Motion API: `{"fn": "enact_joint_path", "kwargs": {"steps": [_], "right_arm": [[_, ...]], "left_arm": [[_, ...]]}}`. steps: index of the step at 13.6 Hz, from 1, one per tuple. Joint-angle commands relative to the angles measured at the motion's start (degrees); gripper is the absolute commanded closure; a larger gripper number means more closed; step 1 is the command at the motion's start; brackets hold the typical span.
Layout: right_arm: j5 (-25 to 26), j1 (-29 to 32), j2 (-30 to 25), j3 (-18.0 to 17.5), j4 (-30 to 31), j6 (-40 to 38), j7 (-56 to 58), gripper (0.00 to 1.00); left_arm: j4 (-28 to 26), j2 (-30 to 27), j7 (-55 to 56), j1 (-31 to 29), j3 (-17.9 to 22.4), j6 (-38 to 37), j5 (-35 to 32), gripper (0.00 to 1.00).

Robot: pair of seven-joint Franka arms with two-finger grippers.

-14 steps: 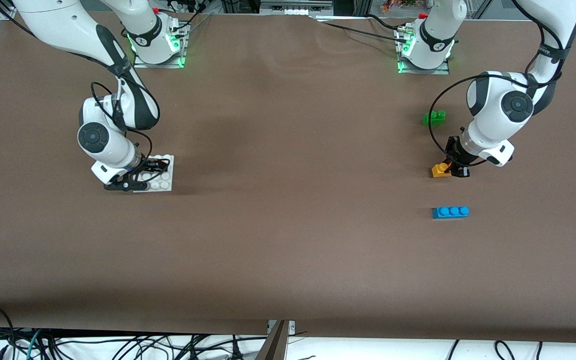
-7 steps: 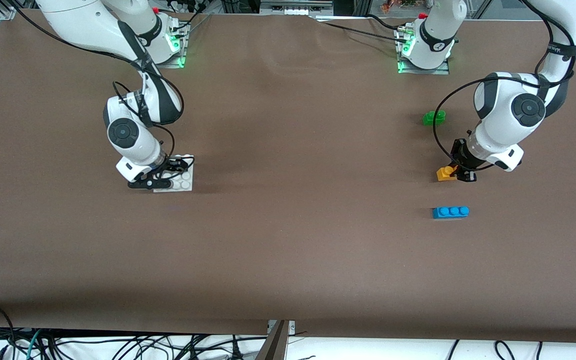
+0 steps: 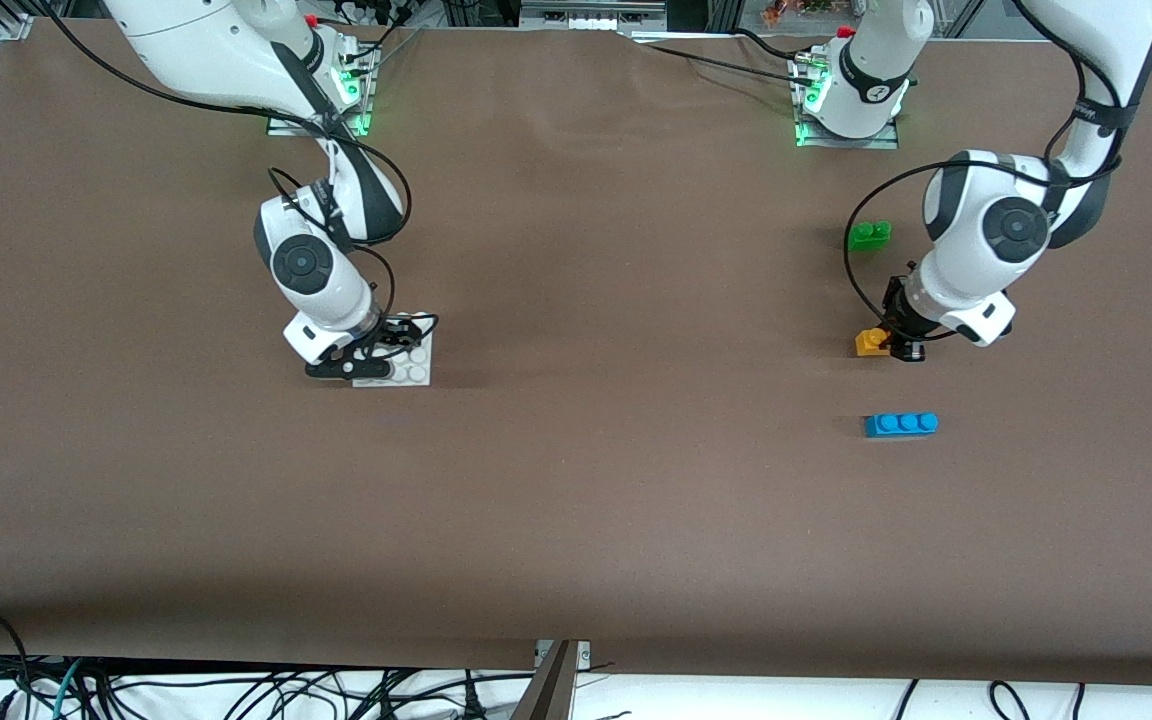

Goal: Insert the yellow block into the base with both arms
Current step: 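Lift the yellow brick with the left gripper while the right gripper slides the base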

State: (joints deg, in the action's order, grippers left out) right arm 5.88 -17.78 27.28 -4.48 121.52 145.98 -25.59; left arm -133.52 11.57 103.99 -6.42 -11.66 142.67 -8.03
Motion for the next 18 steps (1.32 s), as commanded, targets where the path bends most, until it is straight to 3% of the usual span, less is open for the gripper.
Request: {"fn": "enact_joint_path", "kwargs": {"steps": [1,4,11,18], "right_arm": [[-0.69,-0.24,3.83,-3.51,-3.57,1.06,-3.76,0.0],[-0.6,-0.41,5.5,-6.68,-6.38,0.88,-6.92,0.0],[-0.69,-6.21,9.28,-6.77,-13.06,0.53,-13.43,0.0],[-0.69,-11.04,12.27,-6.77,-18.78,0.44,-18.53,0.0]], "left_arm": [[0.81,-0.5,1.57,0.1,0.15,-1.43,-2.42,0.85],[1.5,-1.29,1.39,-0.25,0.41,-1.52,-2.34,0.86],[8.18,-1.38,1.48,-0.26,0.5,-7.75,-0.15,0.87],[22.84,-0.33,5.6,2.98,-2.92,-17.86,10.14,0.87]]}}
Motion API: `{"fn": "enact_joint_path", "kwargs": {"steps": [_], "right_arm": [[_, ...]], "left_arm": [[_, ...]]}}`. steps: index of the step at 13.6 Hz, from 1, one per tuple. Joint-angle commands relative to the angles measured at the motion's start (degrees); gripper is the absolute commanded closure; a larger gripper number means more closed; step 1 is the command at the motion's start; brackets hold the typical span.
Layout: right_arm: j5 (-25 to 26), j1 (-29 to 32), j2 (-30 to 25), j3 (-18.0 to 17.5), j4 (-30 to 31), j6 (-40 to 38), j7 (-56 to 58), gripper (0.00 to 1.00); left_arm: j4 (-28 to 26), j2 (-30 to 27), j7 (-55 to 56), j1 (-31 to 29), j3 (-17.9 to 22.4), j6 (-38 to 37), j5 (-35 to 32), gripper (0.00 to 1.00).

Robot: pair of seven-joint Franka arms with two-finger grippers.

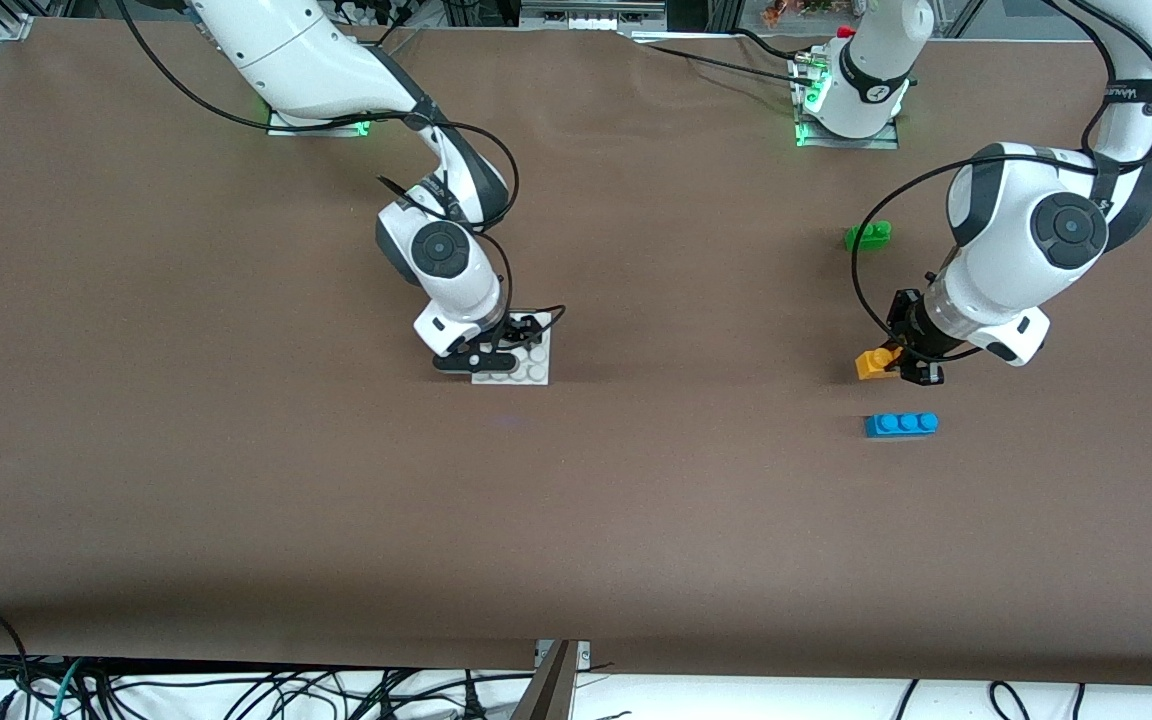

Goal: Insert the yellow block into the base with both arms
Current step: 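Lift the yellow brick with the left gripper while the right gripper slides the base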

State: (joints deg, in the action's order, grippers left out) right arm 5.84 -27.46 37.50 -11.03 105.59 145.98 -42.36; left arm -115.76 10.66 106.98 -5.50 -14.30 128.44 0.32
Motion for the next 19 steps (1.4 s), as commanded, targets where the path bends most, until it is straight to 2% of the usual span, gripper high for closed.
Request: {"fn": "enact_joint_path", "kwargs": {"steps": [1,4,5,7,13,14,18,19], "right_arm": [[-0.66,-1.63,2.22,-0.22,-3.19,0.45,-1.76,0.0],[-0.57,-1.81,2.75,-0.22,-3.46,0.45,-1.76,0.0],[-0.57,-1.9,2.67,-0.22,-3.46,0.36,-1.76,0.0],[-0.48,-1.9,2.4,-0.22,-4.16,-1.04,-1.59,0.0],[0.05,-2.25,1.27,-0.4,-12.33,-13.51,-0.62,0.0],[0.13,-2.25,1.0,-0.31,-13.3,-15.18,0.17,0.0],[0.4,-1.55,-3.65,0.56,-15.5,-19.58,3.51,0.0],[0.4,-1.46,-5.14,1.96,-15.5,-20.29,4.64,0.0]], "left_arm": [[7.98,1.72,4.01,3.29,-0.29,-5.11,1.88,0.87],[16.68,6.11,8.24,6.9,-0.29,-11.09,1.79,0.87],[17.92,6.82,9.37,7.52,-0.29,-11.8,1.79,0.87],[18.64,6.91,10.09,9.01,-0.29,-11.81,1.79,0.87],[19.78,7.35,11.58,11.47,-0.38,-11.72,1.79,0.87],[21.09,8.83,11.76,12.26,-0.38,-11.72,1.79,0.87],[22.16,10.34,13.43,13.93,-0.38,-11.63,1.53,0.87],[22.24,10.69,13.86,15.42,-0.29,-11.63,1.7,0.87]]}}
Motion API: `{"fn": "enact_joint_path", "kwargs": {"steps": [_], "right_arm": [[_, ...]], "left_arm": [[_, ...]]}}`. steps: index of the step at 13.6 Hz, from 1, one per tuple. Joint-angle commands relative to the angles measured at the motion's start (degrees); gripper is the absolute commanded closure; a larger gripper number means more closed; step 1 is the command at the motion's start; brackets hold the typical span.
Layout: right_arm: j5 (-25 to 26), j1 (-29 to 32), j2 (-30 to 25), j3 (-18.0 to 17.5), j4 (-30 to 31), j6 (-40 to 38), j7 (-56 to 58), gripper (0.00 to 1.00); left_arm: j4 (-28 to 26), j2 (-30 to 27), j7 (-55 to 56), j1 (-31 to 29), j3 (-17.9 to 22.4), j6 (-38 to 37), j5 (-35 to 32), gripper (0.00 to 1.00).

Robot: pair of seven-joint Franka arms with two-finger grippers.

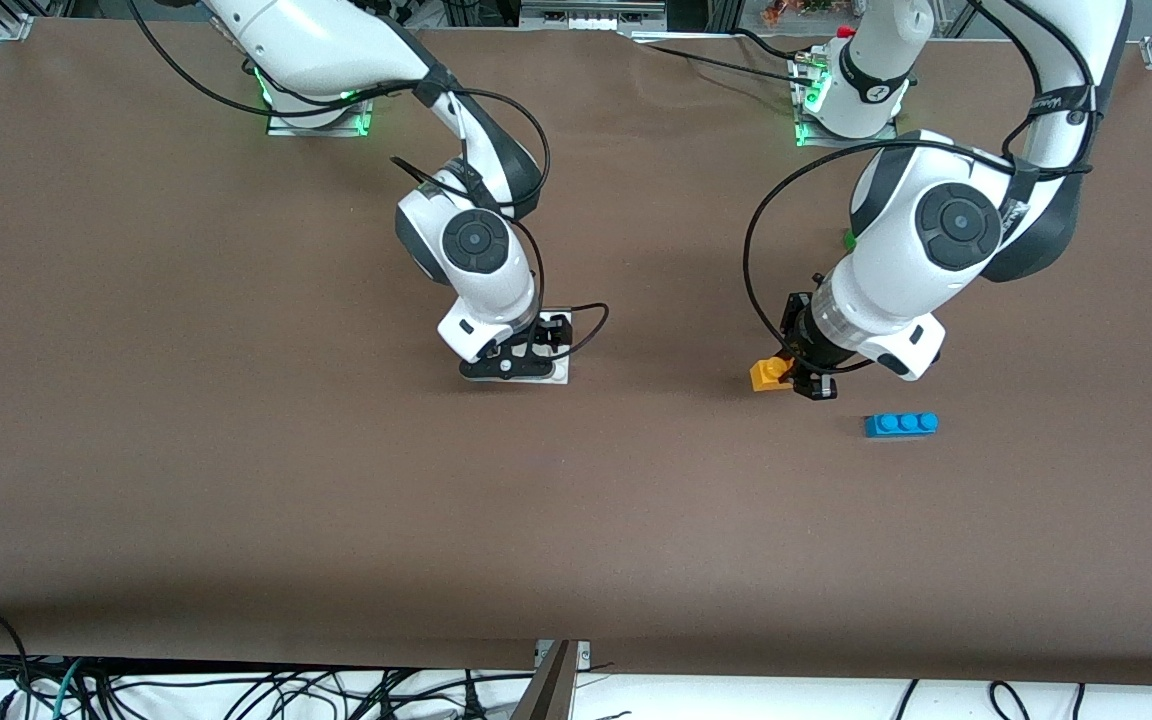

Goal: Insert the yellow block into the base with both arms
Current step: 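Lift the yellow brick with the left gripper while the right gripper slides the base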

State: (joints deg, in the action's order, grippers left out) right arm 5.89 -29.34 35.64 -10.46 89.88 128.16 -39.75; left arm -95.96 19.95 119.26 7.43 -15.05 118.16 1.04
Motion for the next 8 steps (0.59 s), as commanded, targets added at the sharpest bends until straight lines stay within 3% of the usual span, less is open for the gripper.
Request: {"fn": "enact_joint_path", "kwargs": {"steps": [1,4,8], "right_arm": [[0.35,0.43,-4.69,2.8,0.21,-3.35,3.43,0.0],[-0.52,0.78,-8.04,6.84,0.21,-5.72,7.3,0.0],[-0.62,4.19,-10.85,8.09,-0.06,-8.09,10.38,0.0]], "left_arm": [[2.62,2.27,3.24,3.9,0.64,-1.35,0.81,0.87],[4.45,4.38,4.49,5.05,0.73,-1.17,0.19,0.87],[7.45,5.36,7.55,6.27,0.73,-1.44,0.28,0.87]]}}
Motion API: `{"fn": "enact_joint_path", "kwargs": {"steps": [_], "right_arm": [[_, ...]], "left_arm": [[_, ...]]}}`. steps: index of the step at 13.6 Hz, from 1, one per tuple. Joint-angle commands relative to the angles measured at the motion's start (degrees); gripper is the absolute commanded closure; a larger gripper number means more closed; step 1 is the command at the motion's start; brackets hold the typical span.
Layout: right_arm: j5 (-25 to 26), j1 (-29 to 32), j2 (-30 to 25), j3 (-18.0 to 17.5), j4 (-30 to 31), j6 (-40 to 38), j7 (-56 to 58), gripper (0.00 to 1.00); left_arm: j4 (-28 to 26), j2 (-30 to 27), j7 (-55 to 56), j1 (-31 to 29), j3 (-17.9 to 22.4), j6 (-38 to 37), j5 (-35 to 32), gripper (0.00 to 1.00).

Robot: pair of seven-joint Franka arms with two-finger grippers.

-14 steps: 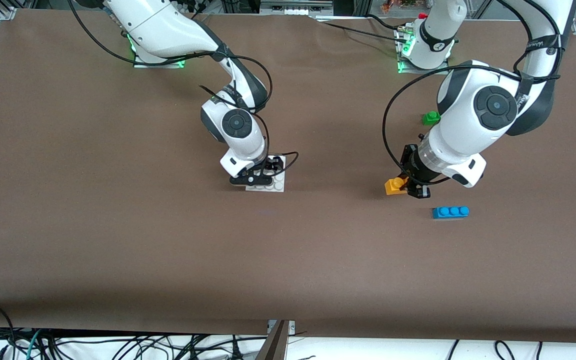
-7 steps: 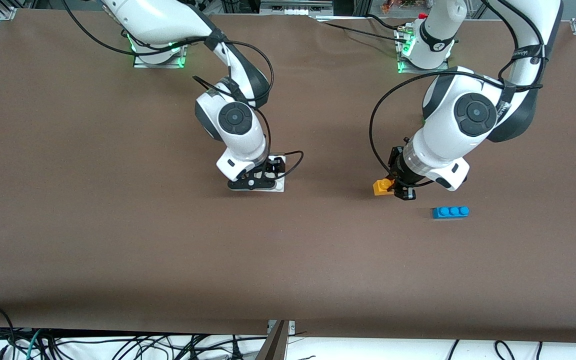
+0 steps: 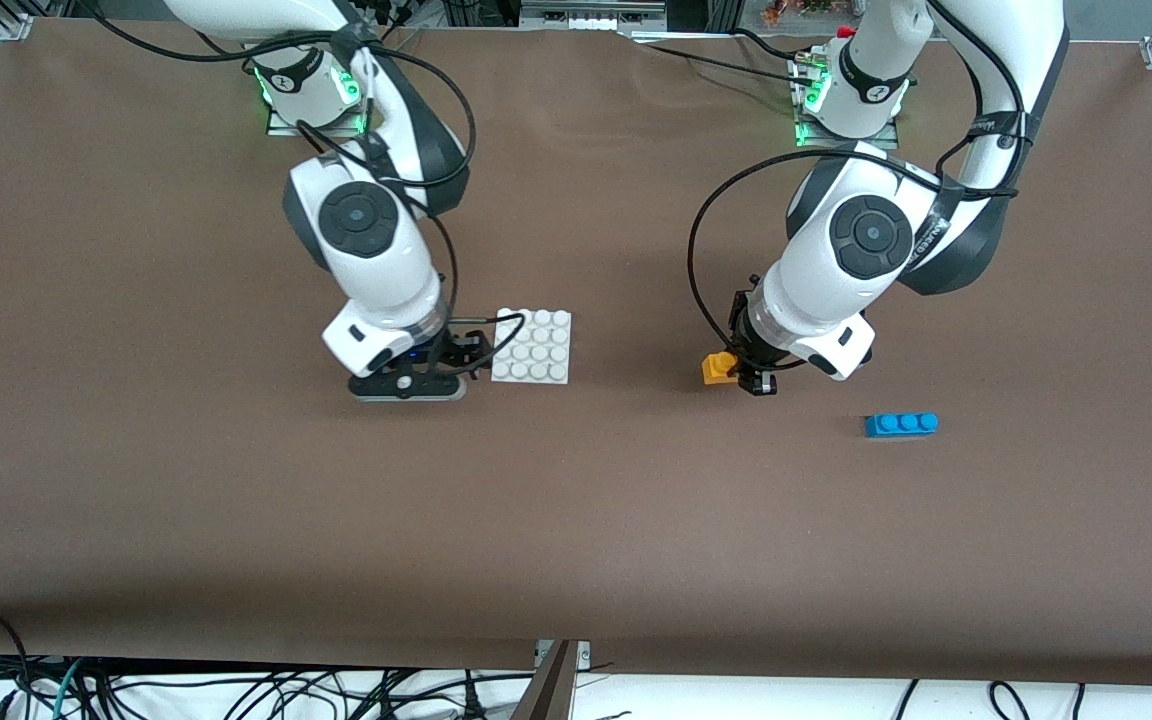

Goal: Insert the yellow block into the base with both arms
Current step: 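Lift the yellow brick with the left gripper while the right gripper slides the base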

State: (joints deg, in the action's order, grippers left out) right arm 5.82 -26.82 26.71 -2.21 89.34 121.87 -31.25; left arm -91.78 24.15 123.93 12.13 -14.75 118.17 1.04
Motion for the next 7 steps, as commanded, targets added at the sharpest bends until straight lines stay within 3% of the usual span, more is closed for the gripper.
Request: {"fn": "enact_joint_path", "kwargs": {"steps": [1,7], "right_arm": [[-0.63,2.9,-2.8,-0.16,0.48,-2.94,2.85,0.0],[-1.68,9.59,-4.65,-0.25,-5.75,-13.04,12.07,0.0]], "left_arm": [[3.45,1.25,4.03,2.8,0.51,-1.45,0.28,0.87],[6.08,3.61,10.1,10.62,0.42,-1.45,0.8,0.87]]}}
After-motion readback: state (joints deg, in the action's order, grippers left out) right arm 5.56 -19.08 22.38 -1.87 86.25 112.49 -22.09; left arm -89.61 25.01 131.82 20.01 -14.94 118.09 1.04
